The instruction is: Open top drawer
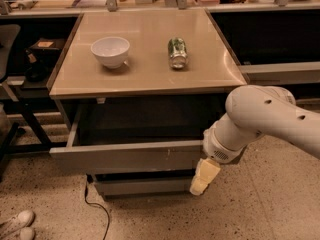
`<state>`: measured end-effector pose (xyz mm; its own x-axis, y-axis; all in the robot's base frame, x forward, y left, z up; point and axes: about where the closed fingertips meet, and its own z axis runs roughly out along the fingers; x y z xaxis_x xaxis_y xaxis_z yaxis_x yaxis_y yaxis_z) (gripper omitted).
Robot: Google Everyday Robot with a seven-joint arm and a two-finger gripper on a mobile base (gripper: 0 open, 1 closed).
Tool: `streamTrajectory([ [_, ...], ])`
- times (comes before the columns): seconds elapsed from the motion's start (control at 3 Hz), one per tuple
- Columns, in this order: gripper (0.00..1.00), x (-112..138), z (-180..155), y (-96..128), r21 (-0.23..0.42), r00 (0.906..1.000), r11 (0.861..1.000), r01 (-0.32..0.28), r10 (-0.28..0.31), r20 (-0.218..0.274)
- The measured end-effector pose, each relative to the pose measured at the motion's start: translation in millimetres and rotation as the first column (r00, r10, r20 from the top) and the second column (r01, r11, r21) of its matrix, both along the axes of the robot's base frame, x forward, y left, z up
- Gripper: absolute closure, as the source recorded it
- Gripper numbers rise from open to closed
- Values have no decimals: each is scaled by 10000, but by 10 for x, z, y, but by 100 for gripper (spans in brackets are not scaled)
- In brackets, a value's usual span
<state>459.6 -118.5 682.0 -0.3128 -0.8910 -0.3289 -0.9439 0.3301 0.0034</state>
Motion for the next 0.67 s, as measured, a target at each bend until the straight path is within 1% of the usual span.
streamTrajectory([
  [0.33, 0, 81, -84, 70, 25, 9999, 9999, -164, 164, -18],
  [0.67, 0, 139, -264, 157, 94, 9989, 9990, -426, 427, -205],
])
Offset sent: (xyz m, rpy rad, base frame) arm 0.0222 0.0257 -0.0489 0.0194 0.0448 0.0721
